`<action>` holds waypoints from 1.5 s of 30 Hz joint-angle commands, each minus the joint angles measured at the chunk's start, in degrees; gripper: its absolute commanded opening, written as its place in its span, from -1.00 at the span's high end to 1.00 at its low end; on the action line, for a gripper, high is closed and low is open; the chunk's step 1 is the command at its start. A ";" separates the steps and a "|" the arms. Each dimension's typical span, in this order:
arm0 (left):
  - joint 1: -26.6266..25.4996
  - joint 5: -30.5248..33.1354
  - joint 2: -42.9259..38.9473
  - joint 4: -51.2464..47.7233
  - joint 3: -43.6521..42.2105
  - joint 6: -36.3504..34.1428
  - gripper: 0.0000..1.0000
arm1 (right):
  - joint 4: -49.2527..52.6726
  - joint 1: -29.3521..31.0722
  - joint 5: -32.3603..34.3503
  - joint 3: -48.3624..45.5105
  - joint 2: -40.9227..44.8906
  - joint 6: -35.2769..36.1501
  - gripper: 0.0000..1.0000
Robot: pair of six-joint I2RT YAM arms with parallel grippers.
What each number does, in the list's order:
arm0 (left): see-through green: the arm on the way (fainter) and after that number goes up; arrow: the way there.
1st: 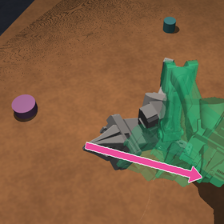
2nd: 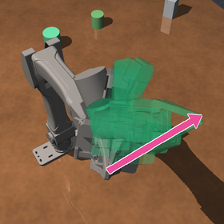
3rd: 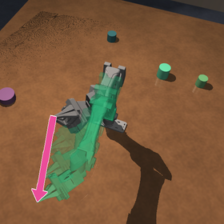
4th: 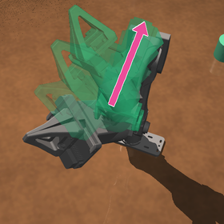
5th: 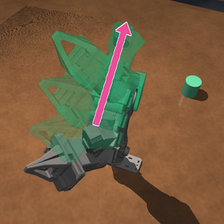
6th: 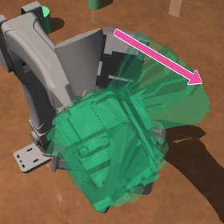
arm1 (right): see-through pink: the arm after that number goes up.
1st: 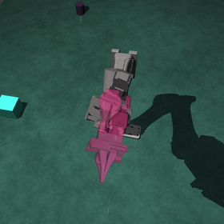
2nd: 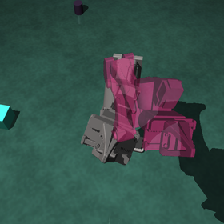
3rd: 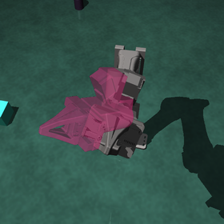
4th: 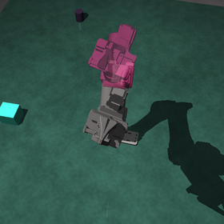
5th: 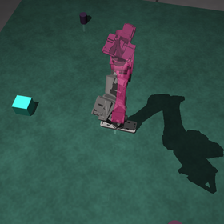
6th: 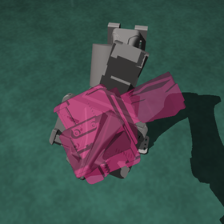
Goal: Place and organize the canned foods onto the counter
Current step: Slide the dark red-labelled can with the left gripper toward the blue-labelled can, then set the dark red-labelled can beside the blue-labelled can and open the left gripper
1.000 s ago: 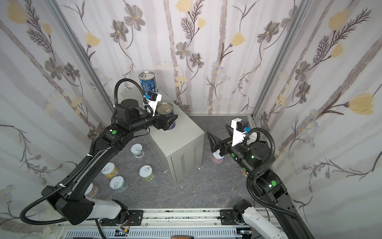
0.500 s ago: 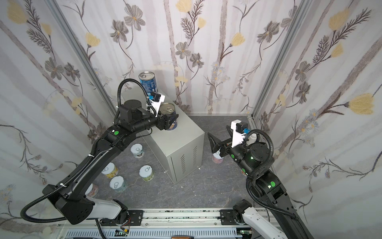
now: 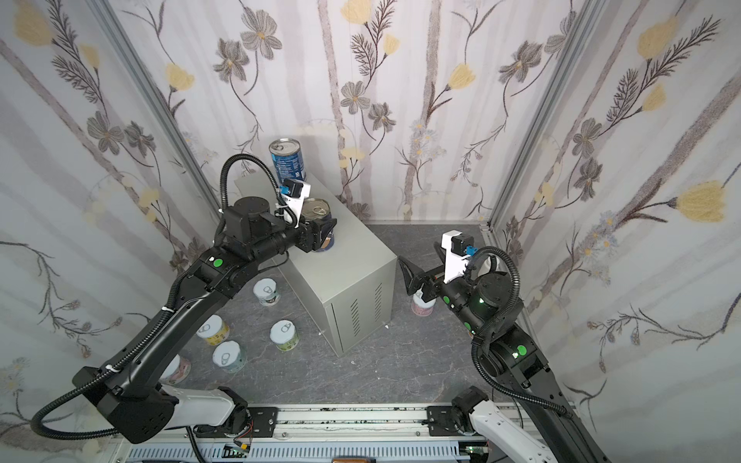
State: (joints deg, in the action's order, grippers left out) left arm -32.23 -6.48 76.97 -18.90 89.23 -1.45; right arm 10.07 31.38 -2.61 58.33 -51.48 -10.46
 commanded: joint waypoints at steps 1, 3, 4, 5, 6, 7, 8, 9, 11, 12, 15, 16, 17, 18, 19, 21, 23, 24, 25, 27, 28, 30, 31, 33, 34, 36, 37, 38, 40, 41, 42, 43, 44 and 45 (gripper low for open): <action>1.50 7.34 -0.94 4.26 0.71 1.73 -0.25 | -3.79 -0.07 -2.21 -0.83 -1.04 -1.19 -0.99; 2.97 10.19 -0.80 3.97 1.44 2.94 -0.25 | -4.46 -0.04 -3.50 -0.80 -1.91 -1.32 -0.99; 3.76 11.48 -0.82 3.87 1.85 3.46 -0.25 | -4.68 0.00 -3.95 -0.67 -2.45 -1.45 -0.99; 4.37 13.19 -0.77 3.87 2.15 3.86 -0.25 | -4.95 -0.04 -4.43 -0.54 -3.05 -1.63 -0.99; 4.72 14.60 -0.69 3.87 2.49 3.90 -0.25 | -5.25 -0.01 -4.67 -0.42 -3.56 -1.71 -0.99; 5.26 16.35 -0.44 3.87 2.89 3.74 -0.24 | -5.58 -0.02 -5.05 -0.32 -4.05 -1.83 -0.99; 5.77 17.54 -0.13 3.87 3.35 3.58 -0.25 | -5.92 0.00 -5.36 -0.23 -4.40 -1.85 -0.99; 6.51 18.83 0.26 3.80 3.91 3.43 -0.24 | -6.23 -0.07 -5.50 -0.22 -4.91 -1.85 -0.99; 8.56 19.51 1.15 3.57 5.15 3.90 -0.24 | -6.69 0.00 -5.62 -0.02 -5.97 -1.85 -0.99; 9.74 19.11 1.69 3.60 5.74 4.41 -0.24 | -6.88 0.00 -5.74 0.23 -6.76 -1.84 -0.99; 12.68 18.97 3.78 3.65 7.84 4.54 -0.22 | -7.62 -0.03 -6.38 1.06 -9.04 -2.02 -0.99; 13.37 19.71 4.67 3.69 8.58 4.26 -0.22 | -8.09 0.00 -6.65 1.37 -9.77 -2.19 -0.99; 14.00 20.72 5.72 3.65 9.45 4.02 -0.21 | -8.31 0.00 -6.86 1.74 -10.52 -2.28 -0.99; 14.36 21.94 6.73 3.58 10.38 3.59 -0.21 | -8.60 -0.02 -6.97 2.11 -11.16 -2.29 -0.99; 14.57 23.58 7.80 3.60 11.47 3.00 -0.21 | -8.82 -0.03 -6.97 2.49 -11.90 -2.29 -0.99; 14.82 25.59 9.61 3.60 13.67 2.25 -0.20 | -9.17 0.00 -6.80 3.17 -13.33 -2.21 -0.99; 15.24 25.89 11.40 3.65 16.06 2.15 -0.20 | -9.43 -0.01 -6.82 4.06 -14.95 -2.20 -0.99; 15.37 25.97 12.29 3.60 17.19 2.11 -0.20 | -9.45 0.00 -6.91 4.53 -15.63 -2.18 -0.99; 15.48 26.47 13.24 3.60 18.50 1.79 -0.20 | -9.58 0.00 -7.14 5.11 -16.38 -2.20 -0.99; 15.90 27.91 15.03 3.52 20.61 1.22 -0.20 | -9.87 -0.02 -7.42 6.36 -17.61 -2.20 -0.99; 16.16 28.30 15.79 3.45 21.50 1.03 -0.20 | -9.89 0.00 -7.35 6.91 -18.10 -2.15 -0.99; 17.14 28.65 17.16 3.25 23.40 1.06 -0.19 | -9.65 0.00 -7.24 8.50 -19.07 -1.85 -0.99; 17.61 28.50 17.77 3.21 24.21 1.16 -0.19 | -9.51 -0.04 -7.29 9.25 -19.49 -1.84 -0.99; 18.54 28.09 19.02 3.08 25.80 1.37 -0.18 | -9.36 0.00 -7.31 10.60 -20.32 -1.67 -0.99; 18.79 27.98 19.63 2.99 26.55 1.45 -0.18 | -9.36 -0.01 -7.19 11.04 -20.57 -1.65 -0.99; 19.44 27.18 20.90 2.88 27.82 1.84 -0.18 | -9.28 0.00 -7.30 12.08 -21.23 -1.58 -0.99; 19.72 26.56 21.51 2.81 28.35 2.27 -0.18 | -9.25 0.00 -7.39 12.56 -21.54 -1.52 -0.99; 20.00 26.15 22.25 2.77 28.88 2.50 -0.18 | -9.17 0.00 -7.40 12.85 -21.86 -1.45 -0.99; 20.28 25.40 23.40 2.72 29.87 2.86 -0.18 | -9.10 -0.09 -7.28 13.26 -22.25 -1.32 -0.99; 20.43 25.01 24.13 2.64 30.49 3.09 -0.18 | -9.05 -0.14 -7.31 13.39 -22.43 -1.25 -0.99; 20.45 24.88 24.65 2.56 30.95 3.13 -0.18 | -9.03 -0.09 -7.23 13.48 -22.58 -1.24 -0.99; 20.46 24.75 25.28 2.47 31.45 3.20 -0.18 | -9.10 -0.15 -7.23 13.53 -22.68 -1.26 -0.99; 20.49 24.71 25.79 2.37 31.91 3.21 -0.18 | -9.10 -0.18 -7.21 13.57 -22.78 -1.30 -0.99; 20.55 24.75 26.26 2.26 32.25 3.21 -0.18 | -9.10 -0.24 -7.23 13.57 -22.78 -1.27 -0.99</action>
State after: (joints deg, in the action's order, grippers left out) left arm -11.88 18.39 102.54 -21.74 119.79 0.62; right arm 2.92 31.31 -9.74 71.35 -73.91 -12.29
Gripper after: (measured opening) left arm 0.694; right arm 0.993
